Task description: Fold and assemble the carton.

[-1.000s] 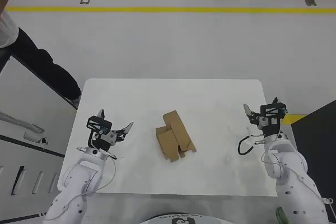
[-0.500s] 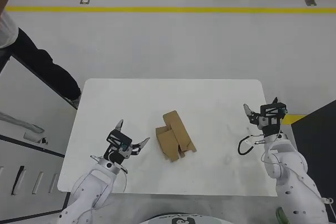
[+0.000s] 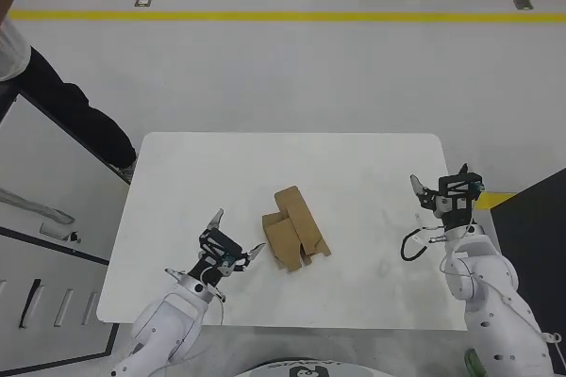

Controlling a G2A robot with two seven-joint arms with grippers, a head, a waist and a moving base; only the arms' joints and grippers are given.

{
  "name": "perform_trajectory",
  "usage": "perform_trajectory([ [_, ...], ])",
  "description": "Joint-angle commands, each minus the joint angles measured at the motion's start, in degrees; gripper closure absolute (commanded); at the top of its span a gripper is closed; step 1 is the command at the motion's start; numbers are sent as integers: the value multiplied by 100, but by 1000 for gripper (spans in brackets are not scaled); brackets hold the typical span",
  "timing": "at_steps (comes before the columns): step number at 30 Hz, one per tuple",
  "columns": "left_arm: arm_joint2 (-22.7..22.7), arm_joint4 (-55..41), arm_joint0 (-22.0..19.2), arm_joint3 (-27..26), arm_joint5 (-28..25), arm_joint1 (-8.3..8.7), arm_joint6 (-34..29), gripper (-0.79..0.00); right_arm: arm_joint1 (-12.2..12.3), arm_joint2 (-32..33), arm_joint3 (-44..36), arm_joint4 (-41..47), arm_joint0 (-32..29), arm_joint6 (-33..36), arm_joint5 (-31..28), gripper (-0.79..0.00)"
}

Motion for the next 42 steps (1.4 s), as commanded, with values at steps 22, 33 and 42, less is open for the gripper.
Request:
perform_trajectory([
  [22,1839,2043,-672,-29,-434,-145,-1686,-785,0,0,0,0,0,0,0,-785],
  [33,2639,2839,-803,391,163,-283,-2377,-785,0,0,0,0,0,0,0,-785],
  [42,2862,3183,-975,442,240,-340,-2648,-785,0,0,0,0,0,0,0,-785],
])
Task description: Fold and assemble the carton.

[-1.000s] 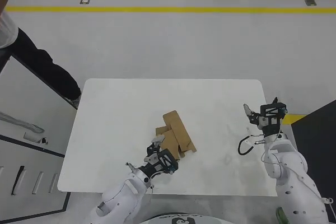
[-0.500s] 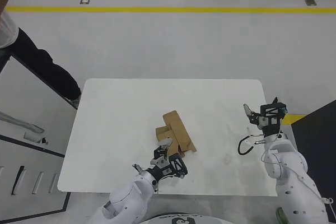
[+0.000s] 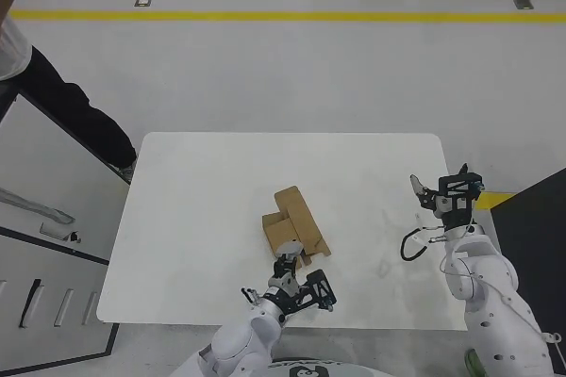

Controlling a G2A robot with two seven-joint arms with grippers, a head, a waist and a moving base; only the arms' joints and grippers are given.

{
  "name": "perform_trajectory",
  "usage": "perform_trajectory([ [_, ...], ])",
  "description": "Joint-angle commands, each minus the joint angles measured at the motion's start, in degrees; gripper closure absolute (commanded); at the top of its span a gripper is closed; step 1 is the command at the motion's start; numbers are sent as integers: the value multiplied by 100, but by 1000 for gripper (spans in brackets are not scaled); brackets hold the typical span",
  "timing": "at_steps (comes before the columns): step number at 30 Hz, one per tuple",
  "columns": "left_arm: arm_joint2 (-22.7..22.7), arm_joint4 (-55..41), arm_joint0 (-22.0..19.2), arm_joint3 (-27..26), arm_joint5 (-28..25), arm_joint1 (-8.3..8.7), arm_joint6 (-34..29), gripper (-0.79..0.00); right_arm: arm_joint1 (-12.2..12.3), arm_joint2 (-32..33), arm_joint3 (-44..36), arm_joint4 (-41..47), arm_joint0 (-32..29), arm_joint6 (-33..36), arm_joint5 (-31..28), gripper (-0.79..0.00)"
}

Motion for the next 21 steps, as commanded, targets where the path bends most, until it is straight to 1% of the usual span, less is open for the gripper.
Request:
perform_trajectory([
  [1,0,-1,0,0,1,0,0,-785,0,0,0,0,0,0,0,-785],
  [3,4,-144,8,113,-27,-5,62,-785,0,0,0,0,0,0,0,-785],
  [10,177,-30,-190,411,449,-106,-322,-785,0,0,0,0,0,0,0,-785],
  [12,262,50,-295,465,388,-120,-284,-785,0,0,0,0,0,0,0,-785],
  [18,262,50,-295,465,388,-120,-284,-785,0,0,0,0,0,0,0,-785],
  [21,271,3,-310,527,371,-122,-145,-785,0,0,0,0,0,0,0,-785],
])
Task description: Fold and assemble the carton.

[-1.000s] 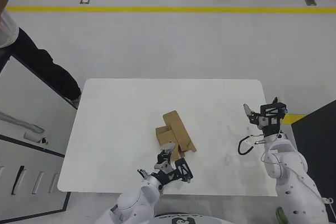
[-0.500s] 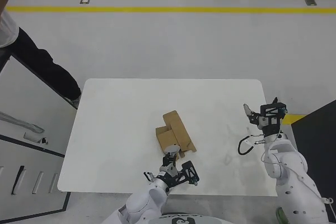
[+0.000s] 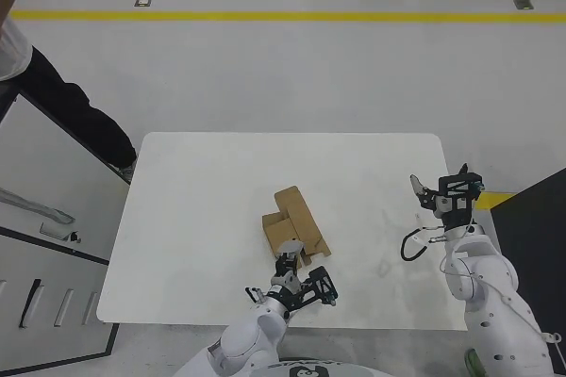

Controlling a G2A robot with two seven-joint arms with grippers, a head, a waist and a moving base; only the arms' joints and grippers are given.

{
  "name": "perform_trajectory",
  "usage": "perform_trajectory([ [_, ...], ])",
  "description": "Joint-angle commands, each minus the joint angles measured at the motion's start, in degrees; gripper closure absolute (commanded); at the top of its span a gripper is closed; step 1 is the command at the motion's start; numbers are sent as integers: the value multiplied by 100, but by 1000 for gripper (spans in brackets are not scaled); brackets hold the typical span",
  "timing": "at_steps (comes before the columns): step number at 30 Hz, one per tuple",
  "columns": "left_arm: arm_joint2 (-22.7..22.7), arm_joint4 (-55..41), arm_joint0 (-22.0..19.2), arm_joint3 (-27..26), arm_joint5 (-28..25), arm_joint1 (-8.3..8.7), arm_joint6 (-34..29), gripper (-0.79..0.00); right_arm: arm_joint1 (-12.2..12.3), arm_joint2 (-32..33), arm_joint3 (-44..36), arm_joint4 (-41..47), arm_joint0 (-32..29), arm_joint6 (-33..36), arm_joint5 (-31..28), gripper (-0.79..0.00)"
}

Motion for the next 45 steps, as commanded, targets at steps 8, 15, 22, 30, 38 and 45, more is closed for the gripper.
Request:
perform_trajectory([
  [8,190,756,-163,317,236,-60,-355,-785,0,0,0,0,0,0,0,-785],
  [15,201,889,-195,422,181,-55,-259,-785,0,0,0,0,0,0,0,-785],
  [22,282,1360,-355,555,-155,-103,-521,-785,0,0,0,0,0,0,0,-785],
  [30,296,1410,-468,754,-358,-154,-456,-723,0,0,0,0,0,0,0,-785],
  [38,248,1497,-479,998,-300,-172,-316,-597,0,0,0,0,0,0,0,-785],
  [45,245,1437,-502,1135,-456,-209,-328,-517,0,0,0,0,0,0,0,-785],
])
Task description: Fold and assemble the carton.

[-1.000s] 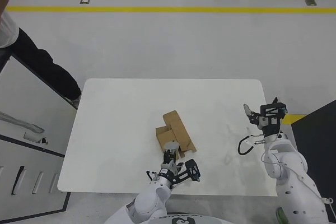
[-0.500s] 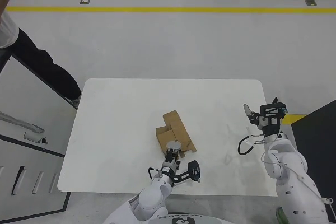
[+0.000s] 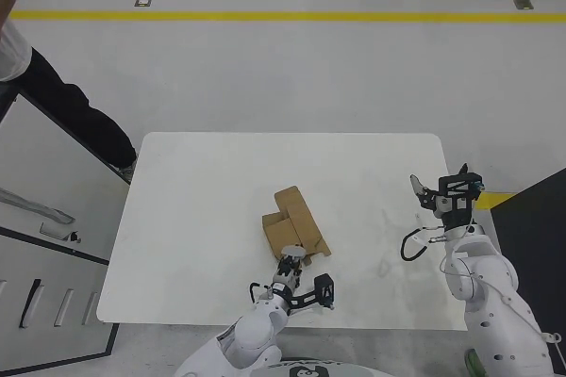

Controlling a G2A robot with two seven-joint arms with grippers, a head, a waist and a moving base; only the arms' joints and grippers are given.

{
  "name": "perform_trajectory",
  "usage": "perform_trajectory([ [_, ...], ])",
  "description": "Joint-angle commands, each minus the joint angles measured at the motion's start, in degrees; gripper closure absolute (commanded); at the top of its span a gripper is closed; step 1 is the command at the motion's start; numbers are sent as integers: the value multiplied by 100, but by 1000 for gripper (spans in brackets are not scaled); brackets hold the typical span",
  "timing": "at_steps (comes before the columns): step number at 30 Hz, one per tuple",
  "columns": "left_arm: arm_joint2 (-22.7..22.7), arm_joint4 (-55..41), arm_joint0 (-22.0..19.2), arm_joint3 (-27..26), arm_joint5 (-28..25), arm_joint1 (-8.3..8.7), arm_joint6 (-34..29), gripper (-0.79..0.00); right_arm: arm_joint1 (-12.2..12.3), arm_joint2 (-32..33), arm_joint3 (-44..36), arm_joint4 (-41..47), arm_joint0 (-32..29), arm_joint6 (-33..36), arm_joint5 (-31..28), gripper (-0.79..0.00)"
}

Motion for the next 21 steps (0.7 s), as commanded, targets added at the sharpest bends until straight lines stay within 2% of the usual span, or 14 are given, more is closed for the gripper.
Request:
perform_trajectory([
  [1,-5,3,2,23,16,-10,-15,-486,0,0,0,0,0,0,0,-785],
  [3,-12,32,11,25,92,-19,-44,-440,0,0,0,0,0,0,0,-785],
  [4,-22,23,20,35,133,-25,-64,-385,0,0,0,0,0,0,0,-785],
  [7,-49,32,47,30,318,-42,-127,-289,0,0,0,0,0,0,0,-785],
  [8,-58,49,57,26,388,-47,-143,-188,0,0,0,0,0,0,0,-785],
  [9,-81,9,79,5,488,-54,-174,-18,0,0,0,0,0,0,0,-785],
  [10,-102,-39,96,-9,552,-59,-169,0,0,0,0,0,0,0,0,-785],
  [17,-197,158,227,-285,991,-58,-92,0,0,0,0,0,0,0,0,-785],
  [21,-184,329,325,-638,1075,-56,-26,0,0,0,0,0,0,0,0,-785],
])
